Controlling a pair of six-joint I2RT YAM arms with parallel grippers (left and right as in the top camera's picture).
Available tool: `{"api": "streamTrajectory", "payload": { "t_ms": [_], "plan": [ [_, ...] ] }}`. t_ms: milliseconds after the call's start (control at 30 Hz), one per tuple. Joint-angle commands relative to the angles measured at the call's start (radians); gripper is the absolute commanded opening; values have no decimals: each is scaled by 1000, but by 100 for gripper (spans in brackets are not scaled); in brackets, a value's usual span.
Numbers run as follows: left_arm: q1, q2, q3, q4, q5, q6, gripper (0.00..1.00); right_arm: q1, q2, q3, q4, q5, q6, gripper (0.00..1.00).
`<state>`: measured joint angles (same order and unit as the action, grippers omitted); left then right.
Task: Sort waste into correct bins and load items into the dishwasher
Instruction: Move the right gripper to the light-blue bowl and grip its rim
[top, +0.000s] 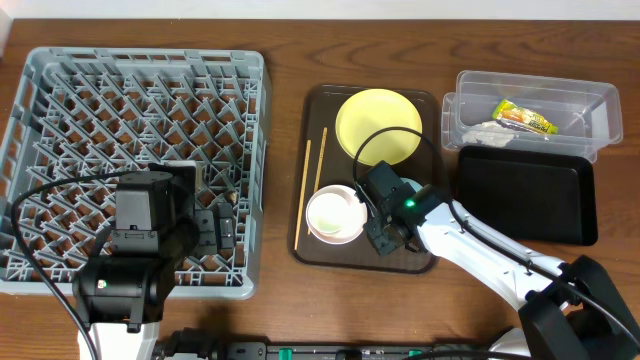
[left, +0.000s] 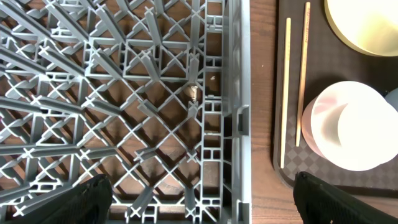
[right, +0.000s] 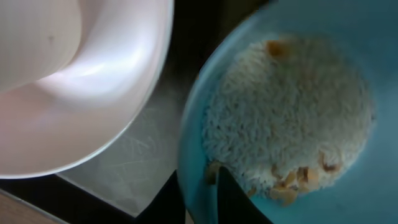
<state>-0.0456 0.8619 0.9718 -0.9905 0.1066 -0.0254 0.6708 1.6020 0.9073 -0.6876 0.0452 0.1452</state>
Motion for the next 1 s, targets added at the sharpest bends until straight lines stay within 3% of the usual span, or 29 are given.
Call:
{"api": "streamTrajectory", "payload": {
  "t_ms": [0,167,267,500,733,967],
  "plan": [
    [5,0,23,-3,13,-2,95,6,3,-8,-1,27,16,15],
    [5,0,23,-3,13,-2,95,6,3,-8,-2,46,16,15],
    [5,-1,23,-3,13,-2,95,7,3,-8,-1,48,15,24],
    [5,0,23,-3,13,-2,95,6,3,-10,-3,48,15,26],
    [5,0,23,-4,13,-2,95,6,3,-33,0,53,15,25],
    [5,-1,23,-4,13,-2,95,6,3,-32,17,60,16,17]
  ]
}}
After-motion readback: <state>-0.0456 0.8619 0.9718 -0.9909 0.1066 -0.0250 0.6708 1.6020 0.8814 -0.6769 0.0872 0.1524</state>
